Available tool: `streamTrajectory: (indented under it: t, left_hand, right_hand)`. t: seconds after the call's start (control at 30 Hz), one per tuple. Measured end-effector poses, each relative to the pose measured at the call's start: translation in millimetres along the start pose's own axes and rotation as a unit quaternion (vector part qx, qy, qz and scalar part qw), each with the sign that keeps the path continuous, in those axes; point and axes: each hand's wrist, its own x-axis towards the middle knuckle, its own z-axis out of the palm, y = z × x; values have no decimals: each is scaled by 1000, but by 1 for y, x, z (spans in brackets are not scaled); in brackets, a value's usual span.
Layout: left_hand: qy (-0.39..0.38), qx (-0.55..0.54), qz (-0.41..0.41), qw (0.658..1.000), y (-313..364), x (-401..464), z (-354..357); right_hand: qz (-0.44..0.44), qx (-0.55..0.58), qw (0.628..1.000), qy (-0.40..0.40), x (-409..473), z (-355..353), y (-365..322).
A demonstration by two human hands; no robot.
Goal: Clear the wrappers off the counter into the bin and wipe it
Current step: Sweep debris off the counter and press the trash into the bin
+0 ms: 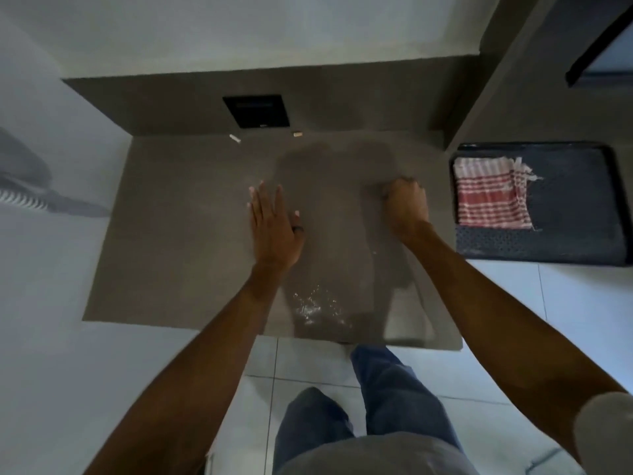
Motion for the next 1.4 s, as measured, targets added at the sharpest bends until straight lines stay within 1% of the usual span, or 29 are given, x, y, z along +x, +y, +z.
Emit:
streamTrajectory:
  t: [0.07,0.17,0.23,0.3,0.37,0.47,0.53,0.6,0.67,0.73,0.8,0.83,0.9,1.03,1.1,1.17,1.2,1.27,1.33,1.4]
  left_hand:
    - [1,-5,-10,1000,-6,8,-3]
    - [-5,-18,-16,1000,-26,31,-11]
    - [-8,-14,-7,1000,-42,50,-15]
    - [-16,11,-1,1000,-61,75,-17]
    - [-27,33,11,999,-78,103,-17]
    - [-56,50,41,996,-93,144,-18]
    - [-82,57,54,994,-101,169,-20]
    - [-91,63,56,992,-106,185,-20]
    - [-86,64,70,992,-113,198,-18]
    - [-86,56,75,992,-120,204,-16]
    - [-80,33,73,994,-128,208,-14]
    - [-74,21,75,994,-131,211,-14]
    - [-61,0,77,995,-135,217,-16]
    - [-95,-34,75,992,-136,226,-25]
    - [-104,-38,73,991,-129,219,-26]
    - [-106,-25,84,991,-118,207,-26]
    - [-106,-22,96,989,-112,200,-24]
    - [-105,-25,128,986,-100,188,-20]
    - [-89,-29,163,982,-86,180,-14]
    - [-74,-42,185,979,-70,172,-9]
  right_hand:
    - [-28,22,999,-40,10,-2,-11]
    - [-65,29,996,-63,31,1,-33]
    - [-57,34,996,-59,38,7,-46]
    - [-31,28,997,-57,42,17,-52]
    - [-34,8,997,-65,39,24,-53]
    - [-92,-8,993,-70,40,26,-69]
    - [-144,-11,988,-56,57,25,-95]
    - [-184,-14,981,-58,82,26,-123]
    - [-188,-10,980,-59,104,28,-147]
    - [-180,-52,980,-66,117,33,-159]
    - [-215,-102,967,-92,122,44,-164]
    - [-221,-107,964,-99,124,49,-165]
    - [-211,-119,966,-85,126,58,-165]
    - [-174,-105,978,-44,125,62,-172]
    - [-163,-111,978,-62,125,61,-176]
    - [-163,-141,973,-83,124,58,-173]
    - [-162,-156,971,-80,122,55,-168]
    - [-156,-174,971,-46,119,44,-149]
    - [-141,-177,974,-5,119,33,-122]
    - [-123,-176,977,9,124,25,-95]
